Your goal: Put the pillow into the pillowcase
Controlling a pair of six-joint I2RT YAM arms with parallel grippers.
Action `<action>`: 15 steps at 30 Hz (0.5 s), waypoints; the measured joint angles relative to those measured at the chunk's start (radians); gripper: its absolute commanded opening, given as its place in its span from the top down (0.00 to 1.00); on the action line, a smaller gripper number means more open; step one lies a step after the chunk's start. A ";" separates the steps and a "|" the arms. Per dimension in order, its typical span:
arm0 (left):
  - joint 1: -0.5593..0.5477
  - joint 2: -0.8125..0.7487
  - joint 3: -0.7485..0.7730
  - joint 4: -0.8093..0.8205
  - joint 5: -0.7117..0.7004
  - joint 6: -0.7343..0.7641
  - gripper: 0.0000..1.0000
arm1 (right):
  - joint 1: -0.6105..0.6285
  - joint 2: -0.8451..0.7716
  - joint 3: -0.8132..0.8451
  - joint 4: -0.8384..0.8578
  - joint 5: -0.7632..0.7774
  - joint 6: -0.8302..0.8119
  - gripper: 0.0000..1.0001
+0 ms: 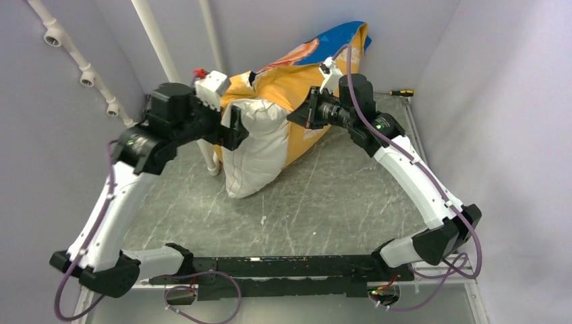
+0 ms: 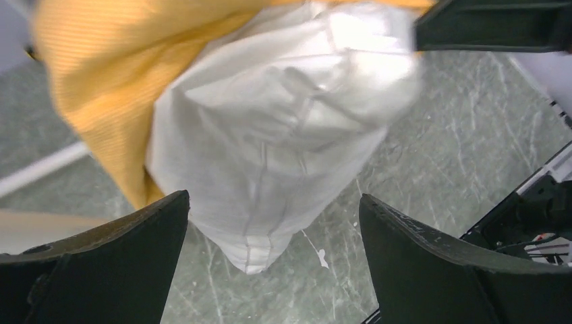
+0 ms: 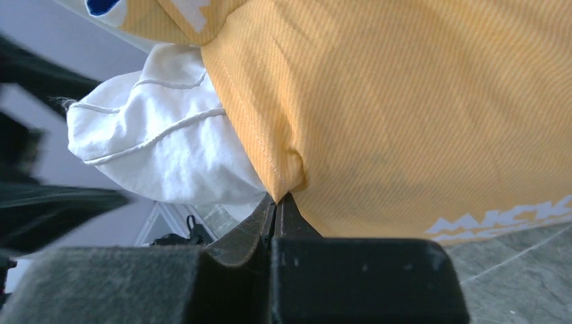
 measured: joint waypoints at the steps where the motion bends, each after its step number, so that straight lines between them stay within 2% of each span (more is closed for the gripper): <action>1: 0.000 -0.001 -0.060 0.049 0.002 -0.008 0.01 | -0.001 0.005 0.005 0.000 -0.010 0.000 1.00; 3: 0.000 0.012 -0.201 0.167 -0.002 -0.026 0.01 | -0.003 0.011 0.006 -0.003 -0.030 0.003 1.00; 4: 0.000 0.019 -0.254 0.208 -0.003 -0.030 0.07 | -0.003 0.015 0.006 -0.006 -0.039 0.006 1.00; 5: 0.000 0.032 -0.319 0.268 -0.006 -0.041 0.20 | -0.003 0.021 0.006 -0.010 -0.049 0.009 1.00; 6: 0.000 0.056 -0.374 0.328 -0.005 -0.052 0.42 | -0.003 0.026 0.006 -0.014 -0.059 0.010 1.00; 7: 0.000 0.079 -0.394 0.363 -0.003 -0.066 0.65 | -0.003 0.031 0.006 -0.023 -0.064 0.010 0.94; 9: 0.000 0.136 -0.394 0.418 0.006 -0.084 0.98 | -0.003 0.042 0.006 -0.042 -0.064 0.008 0.73; 10: 0.000 0.171 -0.374 0.438 0.007 -0.084 1.00 | -0.003 0.045 0.005 -0.047 -0.060 0.008 0.60; 12: -0.005 0.221 -0.341 0.451 0.005 -0.103 1.00 | -0.003 0.041 0.004 -0.035 -0.037 -0.005 0.43; 15: -0.008 0.251 -0.325 0.466 0.005 -0.108 1.00 | -0.003 0.013 -0.016 -0.014 0.015 -0.031 0.32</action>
